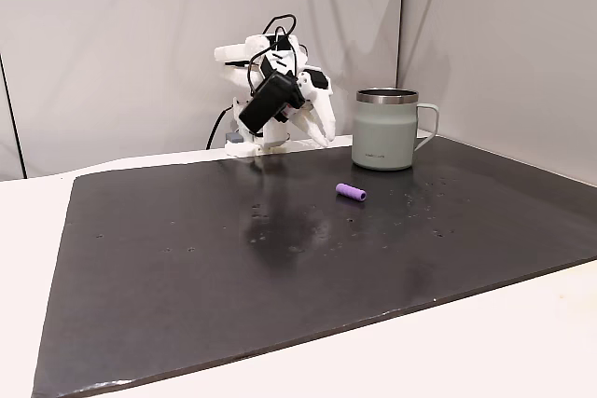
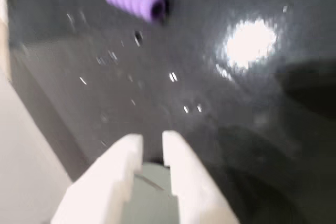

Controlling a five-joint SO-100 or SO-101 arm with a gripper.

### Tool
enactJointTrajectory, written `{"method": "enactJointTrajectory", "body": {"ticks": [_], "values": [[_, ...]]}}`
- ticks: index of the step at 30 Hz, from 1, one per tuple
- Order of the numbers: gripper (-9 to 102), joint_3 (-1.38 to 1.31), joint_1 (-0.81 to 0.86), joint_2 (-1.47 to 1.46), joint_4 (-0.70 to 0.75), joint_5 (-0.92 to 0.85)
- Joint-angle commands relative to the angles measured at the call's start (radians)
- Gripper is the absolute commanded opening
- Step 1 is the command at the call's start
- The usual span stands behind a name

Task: Grasp a pengrip and put it in the cup.

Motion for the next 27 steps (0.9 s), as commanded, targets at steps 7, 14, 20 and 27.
{"method": "enactJointTrajectory", "body": {"ticks": [7,14,20,27], "values": [[0,-0.184,-0.215,0.009,0.201,-0.261],[0,-0.310,-0.129,-0.043,0.354,-0.580],[0,-0.511,0.032,-0.333,0.397,-0.807],[0,-0.917,0.130,-0.864,0.459,-0.894]]}}
